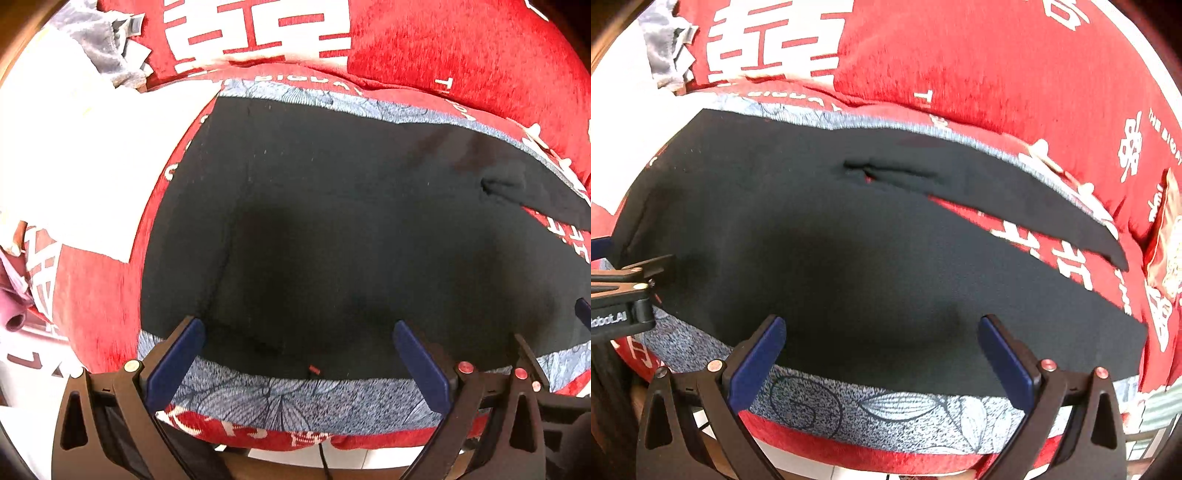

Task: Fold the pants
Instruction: 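Move both open tools over the black trousers toward the patterned waistband, then close the right tool on the patterned waistband while the left tool grasps it too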

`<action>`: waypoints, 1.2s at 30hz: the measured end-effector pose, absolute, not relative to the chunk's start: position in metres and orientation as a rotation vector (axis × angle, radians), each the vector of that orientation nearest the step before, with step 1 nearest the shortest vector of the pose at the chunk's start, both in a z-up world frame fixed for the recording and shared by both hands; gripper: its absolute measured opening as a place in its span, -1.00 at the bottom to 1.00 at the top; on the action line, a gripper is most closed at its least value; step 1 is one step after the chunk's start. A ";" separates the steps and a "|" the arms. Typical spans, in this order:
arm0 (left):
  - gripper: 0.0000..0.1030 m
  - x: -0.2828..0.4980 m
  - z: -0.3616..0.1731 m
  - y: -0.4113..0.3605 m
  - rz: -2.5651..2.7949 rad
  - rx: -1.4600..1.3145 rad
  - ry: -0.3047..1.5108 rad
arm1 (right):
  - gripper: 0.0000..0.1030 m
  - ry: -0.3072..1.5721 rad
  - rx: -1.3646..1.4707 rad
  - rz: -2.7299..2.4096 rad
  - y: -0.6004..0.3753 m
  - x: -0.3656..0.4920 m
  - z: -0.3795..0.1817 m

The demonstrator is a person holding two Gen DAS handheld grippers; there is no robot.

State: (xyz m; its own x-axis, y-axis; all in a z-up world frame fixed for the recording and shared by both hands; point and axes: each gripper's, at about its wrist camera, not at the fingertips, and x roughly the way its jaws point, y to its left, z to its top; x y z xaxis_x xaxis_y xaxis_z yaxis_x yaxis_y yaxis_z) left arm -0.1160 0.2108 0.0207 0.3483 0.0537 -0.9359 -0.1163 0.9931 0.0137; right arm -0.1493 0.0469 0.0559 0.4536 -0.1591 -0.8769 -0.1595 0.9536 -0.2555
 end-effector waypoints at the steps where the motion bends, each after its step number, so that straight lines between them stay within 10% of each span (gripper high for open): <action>1: 1.00 -0.116 0.018 0.209 0.107 -0.058 1.207 | 1.00 1.098 -0.329 0.003 0.048 -0.148 0.058; 19: 1.00 -0.036 0.028 0.215 0.089 -0.094 1.209 | 1.00 1.055 -0.316 0.178 0.052 -0.038 0.080; 36: 1.00 0.026 0.007 0.235 0.093 -0.156 1.263 | 1.00 1.168 -0.618 0.713 0.107 0.129 -0.013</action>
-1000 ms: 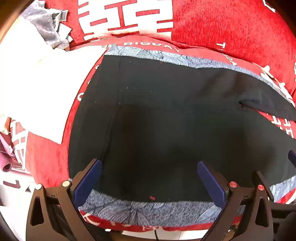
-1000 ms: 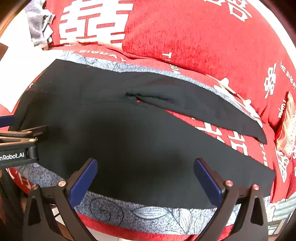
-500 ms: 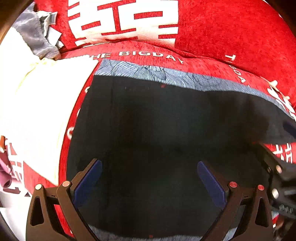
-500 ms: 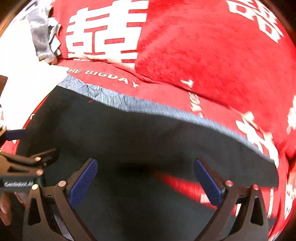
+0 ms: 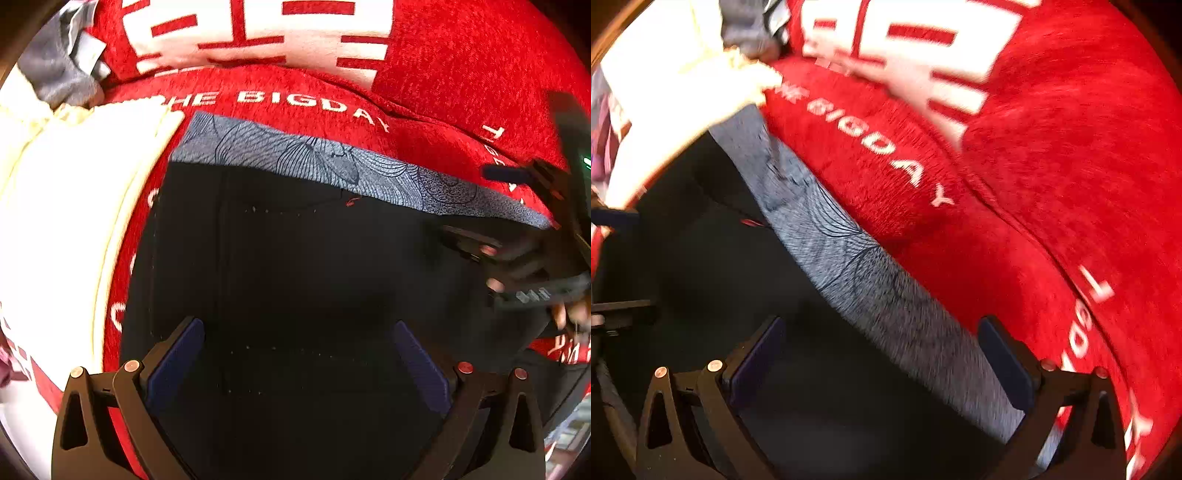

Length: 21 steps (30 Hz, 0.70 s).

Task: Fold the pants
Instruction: 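Close the right tool on the patterned waistband while the left tool grasps it too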

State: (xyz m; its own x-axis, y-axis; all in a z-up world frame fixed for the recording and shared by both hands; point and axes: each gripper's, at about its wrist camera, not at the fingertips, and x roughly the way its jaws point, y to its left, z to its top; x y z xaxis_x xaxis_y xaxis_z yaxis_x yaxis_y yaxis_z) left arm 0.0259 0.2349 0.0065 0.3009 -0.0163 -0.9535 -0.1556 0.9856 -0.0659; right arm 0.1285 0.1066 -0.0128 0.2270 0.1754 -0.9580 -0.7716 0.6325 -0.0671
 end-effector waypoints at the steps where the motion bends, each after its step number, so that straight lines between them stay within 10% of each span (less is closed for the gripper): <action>1: 1.00 0.026 0.007 0.233 0.092 -0.143 1.261 | 1.00 1.191 -0.630 0.734 0.110 0.134 -0.021; 7: 1.00 0.036 0.006 0.230 0.097 -0.131 1.265 | 0.98 1.238 -0.592 0.828 0.118 0.149 -0.042; 12: 1.00 0.047 0.010 0.238 0.098 -0.234 1.279 | -0.52 1.221 -0.553 0.902 0.117 0.131 -0.027; 21: 1.00 0.081 0.020 0.258 0.139 -0.484 1.295 | -0.93 1.050 -0.564 0.813 0.108 0.079 0.014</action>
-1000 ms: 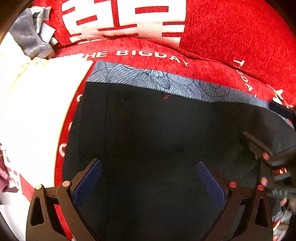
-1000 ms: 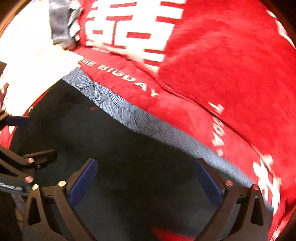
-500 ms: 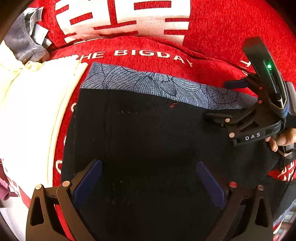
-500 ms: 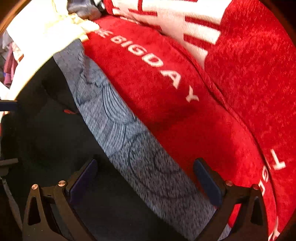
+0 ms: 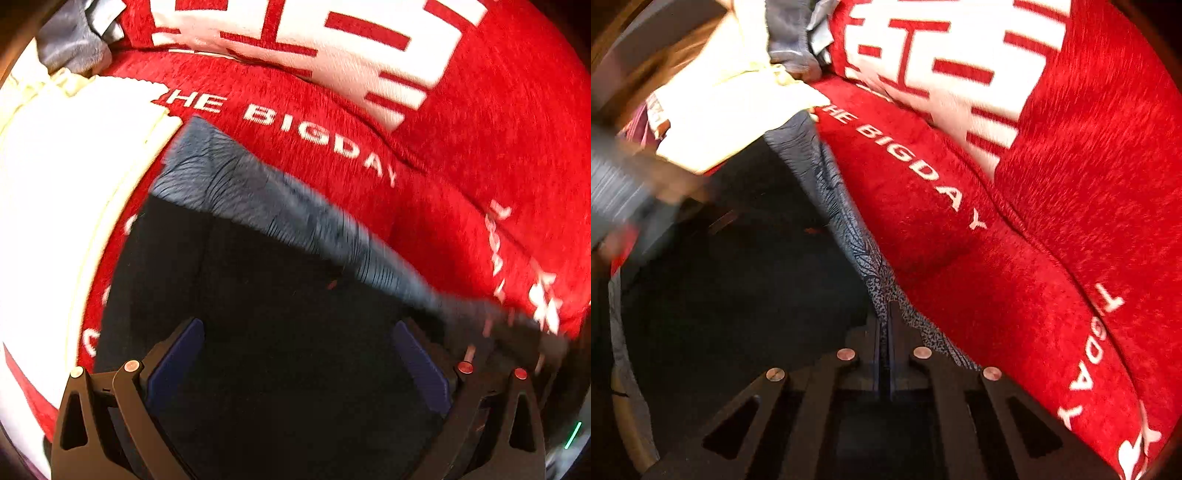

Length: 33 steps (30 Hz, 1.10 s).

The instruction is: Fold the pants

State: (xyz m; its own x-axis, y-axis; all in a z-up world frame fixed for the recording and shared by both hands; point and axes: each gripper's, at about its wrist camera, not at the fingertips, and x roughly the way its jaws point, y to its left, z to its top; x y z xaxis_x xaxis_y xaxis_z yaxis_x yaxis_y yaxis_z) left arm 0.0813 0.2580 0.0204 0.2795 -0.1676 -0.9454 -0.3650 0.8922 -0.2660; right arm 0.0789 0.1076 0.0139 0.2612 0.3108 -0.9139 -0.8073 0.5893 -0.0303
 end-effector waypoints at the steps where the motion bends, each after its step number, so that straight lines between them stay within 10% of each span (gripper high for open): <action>1: 1.00 0.088 0.021 0.258 0.142 -0.512 1.296 | -0.93 1.039 -0.570 0.806 0.110 0.078 0.017; 12: 0.97 0.123 0.000 0.230 0.217 -0.470 1.400 | -0.93 0.962 -0.602 0.741 0.106 0.043 0.030; 16: -0.06 0.108 0.009 0.220 0.178 -0.423 1.334 | -0.93 0.960 -0.594 0.713 0.109 0.042 0.026; 19: -0.28 0.092 0.021 0.212 0.157 -0.362 1.297 | -0.93 0.964 -0.575 0.697 0.108 0.037 0.028; 33: -0.41 -0.027 0.073 0.203 0.011 -0.335 1.203 | -0.93 0.910 -0.484 0.585 0.097 -0.044 0.078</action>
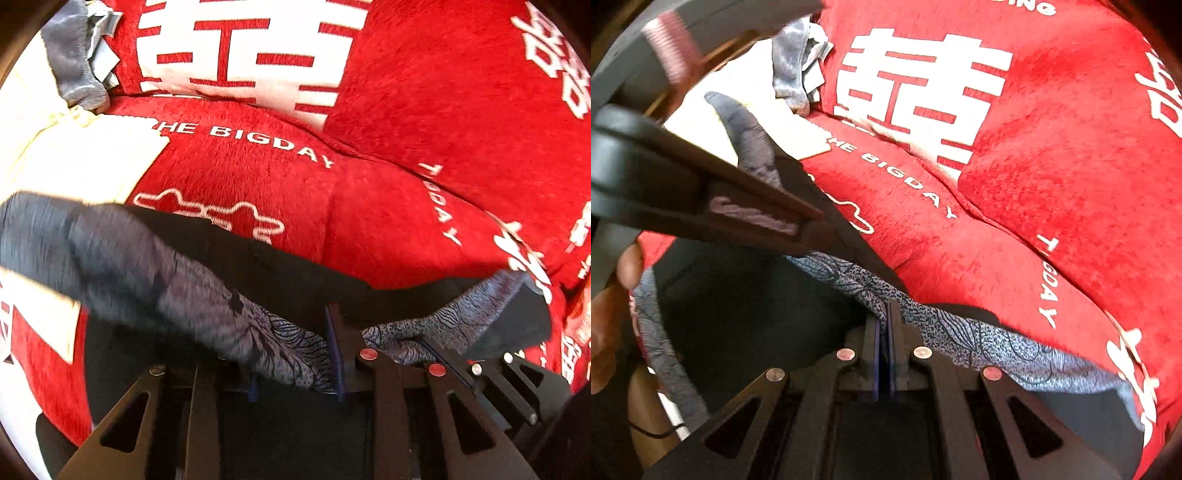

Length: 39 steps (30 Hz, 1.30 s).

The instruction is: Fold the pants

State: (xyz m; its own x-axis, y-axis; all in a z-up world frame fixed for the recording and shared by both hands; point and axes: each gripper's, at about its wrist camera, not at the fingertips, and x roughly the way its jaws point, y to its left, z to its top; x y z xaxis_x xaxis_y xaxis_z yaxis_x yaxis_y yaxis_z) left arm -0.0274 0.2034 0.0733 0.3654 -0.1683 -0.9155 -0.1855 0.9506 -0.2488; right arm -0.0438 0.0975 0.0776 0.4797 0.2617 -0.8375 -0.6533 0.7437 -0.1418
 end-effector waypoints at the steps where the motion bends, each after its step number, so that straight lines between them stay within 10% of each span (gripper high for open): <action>1: -0.41 -0.039 0.077 0.204 -0.001 -0.339 1.196 | -0.93 0.909 -0.473 0.580 0.097 -0.052 0.080; 13: -0.41 -0.125 0.026 0.223 -0.060 -0.425 1.312 | -0.84 1.029 -0.416 0.493 0.100 -0.149 0.047; 16: -0.41 -0.125 0.021 0.223 -0.064 -0.430 1.310 | -0.55 1.063 -0.393 0.478 0.094 -0.152 0.047; 20: -0.41 -0.128 0.021 0.225 -0.073 -0.419 1.308 | 0.52 1.024 -0.288 0.409 0.064 -0.150 0.070; 33: -0.41 -0.136 0.016 0.230 -0.090 -0.399 1.321 | 0.49 1.187 0.490 -0.191 -0.110 -0.059 0.053; 36: -0.41 -0.139 0.021 0.229 -0.095 -0.387 1.315 | -0.32 1.182 0.415 -0.186 -0.110 -0.049 0.057; 39: -0.41 -0.143 0.027 0.228 -0.089 -0.363 1.307 | -0.45 1.133 0.444 -0.158 -0.114 -0.063 0.070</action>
State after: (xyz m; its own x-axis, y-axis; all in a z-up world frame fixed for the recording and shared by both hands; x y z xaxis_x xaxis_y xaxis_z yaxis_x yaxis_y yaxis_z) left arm -0.1426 0.2280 0.0268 0.2657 -0.2666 -0.9264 -0.1390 0.9404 -0.3105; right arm -0.0625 -0.1140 0.0695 0.4235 0.1006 -0.9003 0.3424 0.9023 0.2619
